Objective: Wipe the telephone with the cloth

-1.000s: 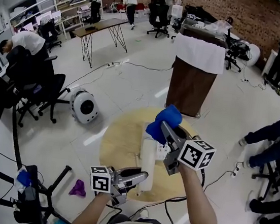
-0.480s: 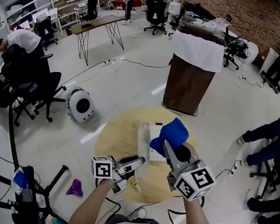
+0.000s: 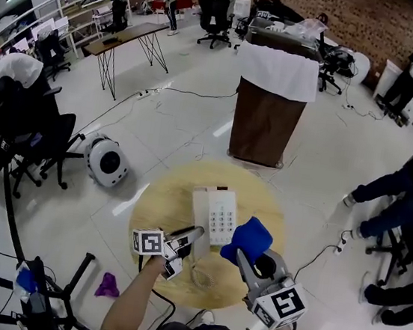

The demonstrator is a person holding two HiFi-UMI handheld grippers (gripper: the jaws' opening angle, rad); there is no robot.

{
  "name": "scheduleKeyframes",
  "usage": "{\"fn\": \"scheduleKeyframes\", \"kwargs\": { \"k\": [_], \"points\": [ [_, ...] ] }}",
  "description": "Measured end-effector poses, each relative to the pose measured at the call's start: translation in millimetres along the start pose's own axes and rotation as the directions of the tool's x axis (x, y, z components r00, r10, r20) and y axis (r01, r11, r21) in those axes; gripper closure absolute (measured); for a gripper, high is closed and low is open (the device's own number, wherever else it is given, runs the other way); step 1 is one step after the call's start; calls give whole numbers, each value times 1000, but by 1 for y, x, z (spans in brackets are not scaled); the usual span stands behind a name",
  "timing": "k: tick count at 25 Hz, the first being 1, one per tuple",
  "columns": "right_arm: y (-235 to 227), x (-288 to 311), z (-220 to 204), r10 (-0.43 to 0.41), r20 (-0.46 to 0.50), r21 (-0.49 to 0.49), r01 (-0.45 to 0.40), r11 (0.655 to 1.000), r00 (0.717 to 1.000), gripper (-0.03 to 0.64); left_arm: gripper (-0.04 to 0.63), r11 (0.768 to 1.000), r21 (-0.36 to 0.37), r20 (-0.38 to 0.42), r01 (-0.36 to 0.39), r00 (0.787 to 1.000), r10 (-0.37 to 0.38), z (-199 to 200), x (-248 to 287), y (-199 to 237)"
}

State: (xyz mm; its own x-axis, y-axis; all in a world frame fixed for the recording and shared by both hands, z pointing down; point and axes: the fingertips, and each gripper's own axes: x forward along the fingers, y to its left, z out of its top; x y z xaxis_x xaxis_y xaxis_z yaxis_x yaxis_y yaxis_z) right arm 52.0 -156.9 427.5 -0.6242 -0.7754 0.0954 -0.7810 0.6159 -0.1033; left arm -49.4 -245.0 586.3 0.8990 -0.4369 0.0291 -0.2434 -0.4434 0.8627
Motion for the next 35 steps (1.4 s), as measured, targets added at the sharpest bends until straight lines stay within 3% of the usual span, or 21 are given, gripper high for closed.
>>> {"fn": "scheduleKeyframes", "kwargs": {
  "k": [10,23,35],
  "points": [
    [19,13,-47,74,-112,44,-70,997,991,554,514,996,-55,-47,-67,997,65,2,8,45],
    [17,18,-69,90,-172,87,-76,993,981,554,512,994,-94,-61,-54,997,49,14,16,66],
    [24,31,-67,128,-167,95,-114,989,978,554,471,983,-71,-57,-172,984,168,15,8,75]
  ]
}}
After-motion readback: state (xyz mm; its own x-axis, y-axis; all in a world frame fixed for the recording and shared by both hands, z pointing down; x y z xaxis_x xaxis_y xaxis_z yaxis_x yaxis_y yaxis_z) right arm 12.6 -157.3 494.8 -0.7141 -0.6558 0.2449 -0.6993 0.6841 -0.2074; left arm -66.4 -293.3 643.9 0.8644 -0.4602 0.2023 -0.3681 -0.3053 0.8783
